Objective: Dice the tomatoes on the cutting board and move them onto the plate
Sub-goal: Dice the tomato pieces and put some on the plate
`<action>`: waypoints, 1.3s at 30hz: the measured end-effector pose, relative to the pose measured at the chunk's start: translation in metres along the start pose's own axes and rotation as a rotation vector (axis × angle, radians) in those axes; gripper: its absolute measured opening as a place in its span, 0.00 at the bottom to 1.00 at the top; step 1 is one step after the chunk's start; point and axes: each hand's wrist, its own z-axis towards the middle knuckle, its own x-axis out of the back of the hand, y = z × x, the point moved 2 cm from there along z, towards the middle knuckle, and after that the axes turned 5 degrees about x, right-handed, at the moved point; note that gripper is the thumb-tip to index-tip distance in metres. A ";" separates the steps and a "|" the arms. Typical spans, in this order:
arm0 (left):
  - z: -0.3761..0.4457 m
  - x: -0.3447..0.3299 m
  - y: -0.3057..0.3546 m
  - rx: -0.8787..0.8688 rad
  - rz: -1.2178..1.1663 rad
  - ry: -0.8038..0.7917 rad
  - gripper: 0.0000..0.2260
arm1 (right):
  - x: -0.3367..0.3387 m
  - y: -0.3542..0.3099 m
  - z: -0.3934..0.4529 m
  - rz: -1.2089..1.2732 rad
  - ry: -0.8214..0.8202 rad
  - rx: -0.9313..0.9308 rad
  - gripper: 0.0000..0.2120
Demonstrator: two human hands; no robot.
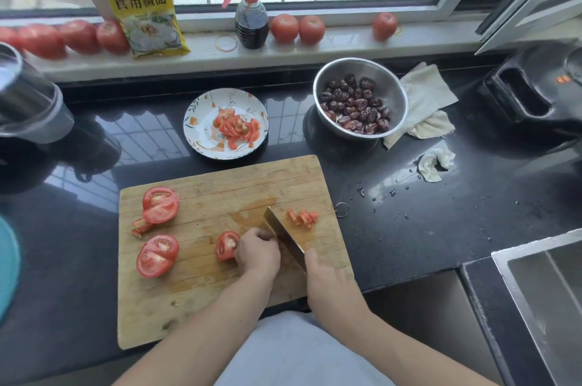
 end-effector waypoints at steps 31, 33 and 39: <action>-0.004 -0.003 0.008 -0.226 0.144 -0.077 0.02 | 0.010 -0.026 0.010 0.115 0.029 -0.112 0.15; -0.002 -0.004 0.008 -0.251 0.162 -0.092 0.03 | 0.006 -0.031 0.015 0.116 0.024 -0.122 0.14; -0.002 0.001 0.016 -0.273 0.251 -0.124 0.04 | 0.009 -0.032 0.047 0.210 0.057 -0.158 0.13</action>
